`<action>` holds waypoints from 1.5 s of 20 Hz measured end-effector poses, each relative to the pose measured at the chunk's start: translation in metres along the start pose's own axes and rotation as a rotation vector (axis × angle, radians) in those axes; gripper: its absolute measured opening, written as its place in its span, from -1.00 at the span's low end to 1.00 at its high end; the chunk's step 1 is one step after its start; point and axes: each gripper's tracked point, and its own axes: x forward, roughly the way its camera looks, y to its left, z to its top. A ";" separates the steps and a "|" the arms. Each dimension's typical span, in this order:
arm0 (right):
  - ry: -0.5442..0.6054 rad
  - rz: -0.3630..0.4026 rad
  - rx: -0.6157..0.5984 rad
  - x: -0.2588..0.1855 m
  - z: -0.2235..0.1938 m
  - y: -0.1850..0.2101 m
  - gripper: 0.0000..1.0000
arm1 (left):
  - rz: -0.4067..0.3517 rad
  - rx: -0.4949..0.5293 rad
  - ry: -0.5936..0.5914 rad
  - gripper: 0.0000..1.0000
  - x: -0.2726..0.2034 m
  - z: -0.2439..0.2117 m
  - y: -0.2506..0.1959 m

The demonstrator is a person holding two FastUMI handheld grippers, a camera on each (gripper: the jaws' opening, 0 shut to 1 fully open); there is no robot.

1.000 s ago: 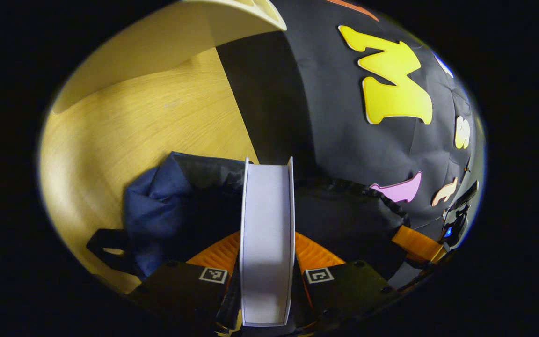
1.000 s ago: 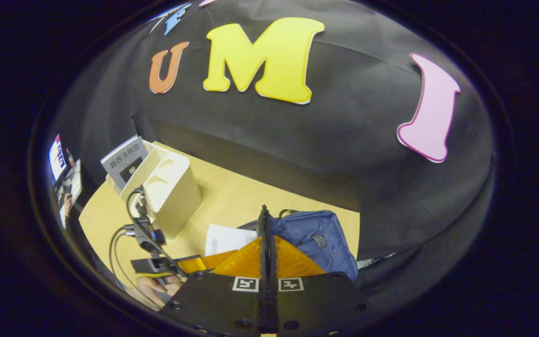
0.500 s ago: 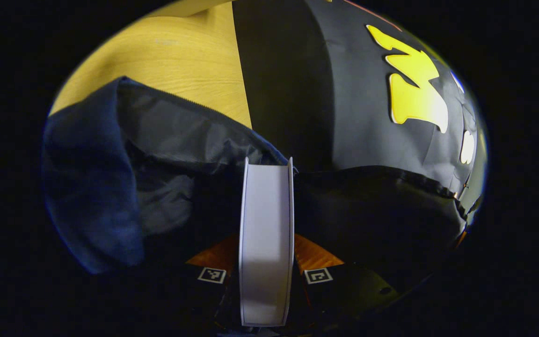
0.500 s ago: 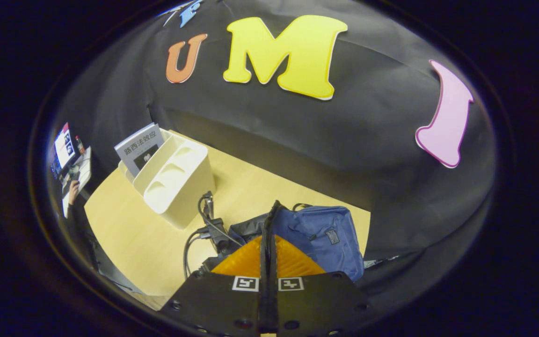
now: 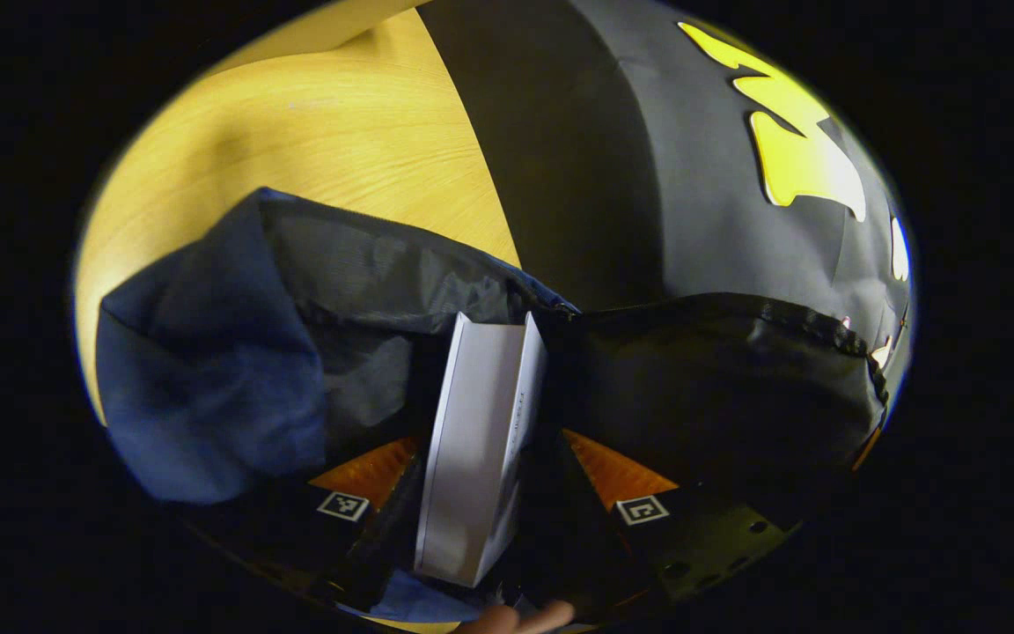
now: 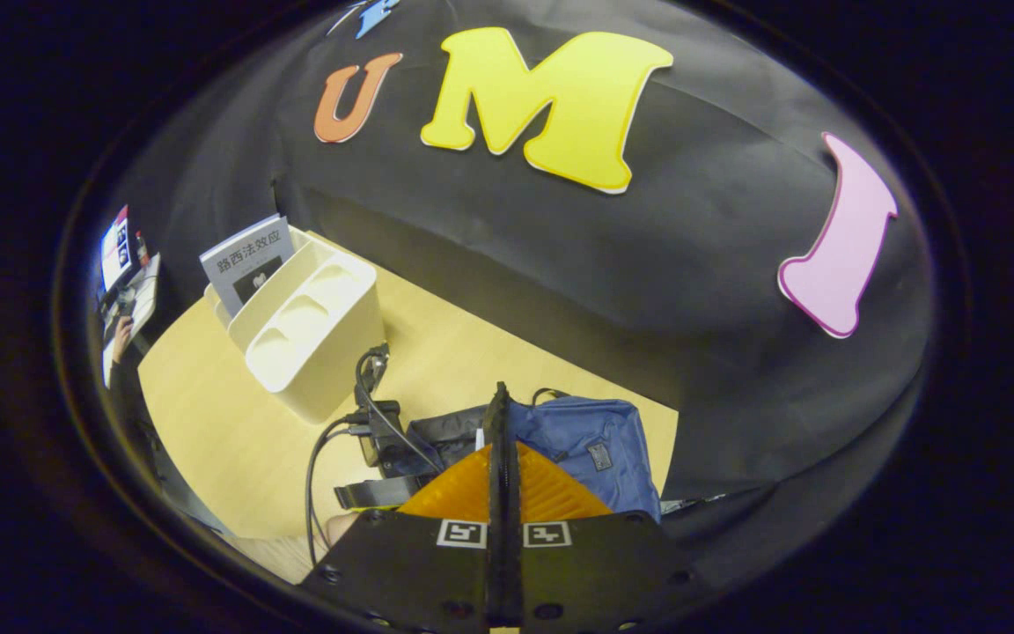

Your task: Open the schoolbag, grab two books from the bookshelf and put them into the schoolbag.

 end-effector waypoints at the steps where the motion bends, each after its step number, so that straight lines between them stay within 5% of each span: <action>1: 0.002 -0.001 0.013 0.000 -0.001 0.000 -1.00 | 0.023 0.000 0.003 0.80 -0.009 0.000 0.004; 5: 0.004 -0.014 0.035 0.002 -0.007 0.002 -1.00 | 0.110 0.069 0.045 0.88 -0.055 -0.009 0.012; 15: -0.005 -0.089 0.163 -0.020 -0.036 0.013 -0.95 | 0.175 0.361 0.053 0.88 -0.203 0.004 0.009; 25: -0.017 -0.104 0.261 -0.036 -0.063 0.035 -0.99 | 0.334 0.697 -0.204 0.87 -0.362 0.111 0.008; 30: -0.020 -0.103 0.300 -0.043 -0.068 0.030 -0.99 | 0.461 0.760 -0.251 0.83 -0.409 0.147 0.024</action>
